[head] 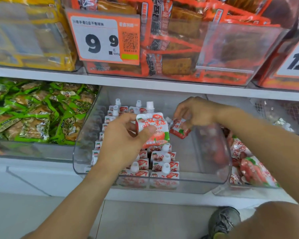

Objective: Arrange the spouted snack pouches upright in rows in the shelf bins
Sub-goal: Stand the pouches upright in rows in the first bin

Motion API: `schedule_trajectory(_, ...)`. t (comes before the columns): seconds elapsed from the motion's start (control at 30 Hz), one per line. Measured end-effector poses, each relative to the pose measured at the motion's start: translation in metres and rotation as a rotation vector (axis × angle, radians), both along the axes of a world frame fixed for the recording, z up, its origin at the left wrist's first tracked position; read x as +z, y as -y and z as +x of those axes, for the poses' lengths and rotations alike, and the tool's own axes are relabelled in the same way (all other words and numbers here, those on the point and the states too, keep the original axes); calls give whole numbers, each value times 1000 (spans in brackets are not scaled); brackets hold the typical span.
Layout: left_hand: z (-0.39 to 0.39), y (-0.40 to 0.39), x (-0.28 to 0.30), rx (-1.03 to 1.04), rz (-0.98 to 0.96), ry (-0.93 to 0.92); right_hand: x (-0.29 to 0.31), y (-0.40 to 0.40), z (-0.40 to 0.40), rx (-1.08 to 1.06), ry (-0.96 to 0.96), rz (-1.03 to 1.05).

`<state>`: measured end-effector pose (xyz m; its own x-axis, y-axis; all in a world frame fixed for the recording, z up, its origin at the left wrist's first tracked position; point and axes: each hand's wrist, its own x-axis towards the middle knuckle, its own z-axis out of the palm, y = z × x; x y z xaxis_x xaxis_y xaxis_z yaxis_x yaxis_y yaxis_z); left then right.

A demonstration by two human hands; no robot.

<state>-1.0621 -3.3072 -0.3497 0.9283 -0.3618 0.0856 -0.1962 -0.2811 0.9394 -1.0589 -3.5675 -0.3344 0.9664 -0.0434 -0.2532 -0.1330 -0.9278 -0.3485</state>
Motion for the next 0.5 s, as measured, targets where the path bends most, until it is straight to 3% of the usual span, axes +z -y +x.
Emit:
schedule_trajectory(0.1,1,0,-2,-15,19,-14,-14,12,30,10,-118,-308)
schedule_trajectory(0.23,7,-2,-4,2,-8,-52,-35,15,49,27,-330,-359)
schedule_trajectory(0.5,13,-7,-10,34,-12,-44,-43,4,40,-16,-310,-430)
